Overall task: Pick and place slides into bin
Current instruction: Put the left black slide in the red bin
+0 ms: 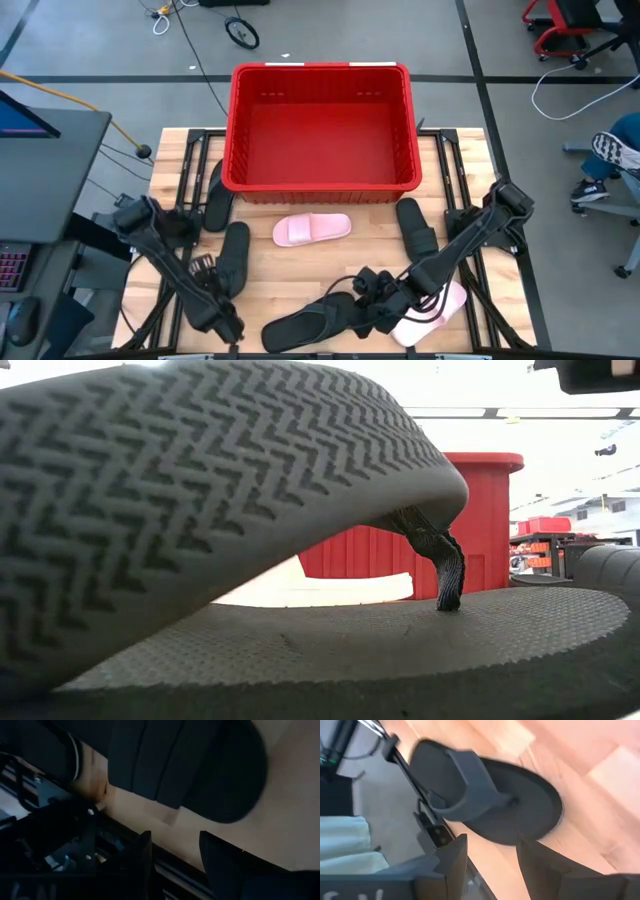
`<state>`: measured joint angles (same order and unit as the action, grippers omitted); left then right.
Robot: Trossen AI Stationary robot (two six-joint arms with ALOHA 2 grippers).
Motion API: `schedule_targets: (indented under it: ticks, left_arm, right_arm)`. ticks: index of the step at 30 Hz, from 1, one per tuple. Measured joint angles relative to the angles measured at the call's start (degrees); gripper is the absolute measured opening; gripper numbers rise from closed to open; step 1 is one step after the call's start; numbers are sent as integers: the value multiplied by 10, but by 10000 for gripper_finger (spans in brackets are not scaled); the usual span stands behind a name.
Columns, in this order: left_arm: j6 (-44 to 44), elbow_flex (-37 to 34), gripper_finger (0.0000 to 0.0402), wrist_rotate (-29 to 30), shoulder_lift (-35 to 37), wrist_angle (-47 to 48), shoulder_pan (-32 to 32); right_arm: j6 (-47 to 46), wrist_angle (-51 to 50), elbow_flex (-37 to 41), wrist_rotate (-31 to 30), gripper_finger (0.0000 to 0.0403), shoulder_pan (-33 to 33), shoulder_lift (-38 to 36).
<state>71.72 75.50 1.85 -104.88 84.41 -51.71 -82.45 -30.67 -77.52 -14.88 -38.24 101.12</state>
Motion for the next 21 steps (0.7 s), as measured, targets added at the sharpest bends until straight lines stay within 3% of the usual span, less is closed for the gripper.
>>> schedule_targets:
  ticks: [7, 16, 21]
  left_arm:
    - [42, 0, 172, 52, -56, 2, -13]
    - [67, -4, 171, 136, -74, 14, 1]
    - [89, -39, 169, 135, -74, 32, 12]
  right_arm:
    - [27, -1, 0, -32, 175, 7, -22]
    - [50, 5, 0, -33, 175, 7, -31]
    - [80, 5, 0, -33, 175, -2, -31]
